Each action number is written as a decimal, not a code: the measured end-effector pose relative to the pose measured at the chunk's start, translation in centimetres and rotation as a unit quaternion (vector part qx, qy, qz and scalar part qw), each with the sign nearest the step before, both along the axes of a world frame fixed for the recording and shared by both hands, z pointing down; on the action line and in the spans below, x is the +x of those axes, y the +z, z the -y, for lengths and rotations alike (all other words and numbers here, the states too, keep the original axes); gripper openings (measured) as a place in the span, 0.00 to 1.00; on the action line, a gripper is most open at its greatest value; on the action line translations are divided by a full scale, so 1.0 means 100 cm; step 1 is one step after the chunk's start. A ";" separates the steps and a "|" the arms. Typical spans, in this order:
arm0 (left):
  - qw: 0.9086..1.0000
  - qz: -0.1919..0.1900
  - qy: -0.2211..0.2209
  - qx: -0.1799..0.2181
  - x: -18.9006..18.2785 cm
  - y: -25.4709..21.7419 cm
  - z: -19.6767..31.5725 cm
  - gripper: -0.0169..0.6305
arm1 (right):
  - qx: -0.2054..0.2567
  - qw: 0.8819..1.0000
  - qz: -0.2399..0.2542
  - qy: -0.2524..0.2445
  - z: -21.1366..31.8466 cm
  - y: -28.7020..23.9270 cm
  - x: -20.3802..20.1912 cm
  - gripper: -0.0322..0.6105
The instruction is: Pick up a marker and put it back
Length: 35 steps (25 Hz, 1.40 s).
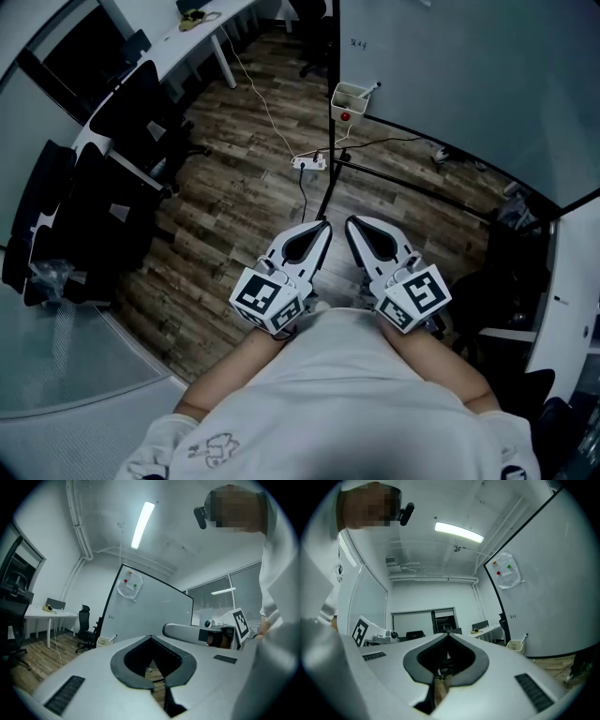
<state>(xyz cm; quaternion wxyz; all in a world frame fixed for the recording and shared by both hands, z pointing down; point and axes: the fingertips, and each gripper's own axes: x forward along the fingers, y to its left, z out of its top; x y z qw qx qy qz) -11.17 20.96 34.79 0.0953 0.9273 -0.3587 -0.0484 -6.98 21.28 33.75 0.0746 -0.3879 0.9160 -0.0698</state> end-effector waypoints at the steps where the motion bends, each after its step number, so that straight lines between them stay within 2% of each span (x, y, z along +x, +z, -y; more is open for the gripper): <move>1: 1.000 -0.002 -0.001 -0.001 -0.007 0.001 0.003 0.03 | -0.003 1.000 0.000 0.000 0.004 0.002 -0.006 0.07; 7: 1.000 -0.014 -0.012 0.013 -0.038 -0.008 0.016 0.03 | -0.005 1.000 -0.009 -0.009 0.018 0.002 -0.036 0.07; 19: 0.999 -0.015 -0.042 -0.013 -0.062 0.002 0.050 0.03 | -0.021 0.999 -0.004 -0.037 0.061 0.008 -0.055 0.07; 29: 0.997 -0.020 -0.070 -0.028 -0.055 0.016 0.112 0.03 | -0.032 0.997 0.006 -0.070 0.127 0.015 -0.050 0.07; 35: 0.996 -0.022 -0.084 -0.032 -0.031 0.017 0.173 0.03 | -0.040 0.995 0.007 -0.088 0.186 0.018 -0.024 0.07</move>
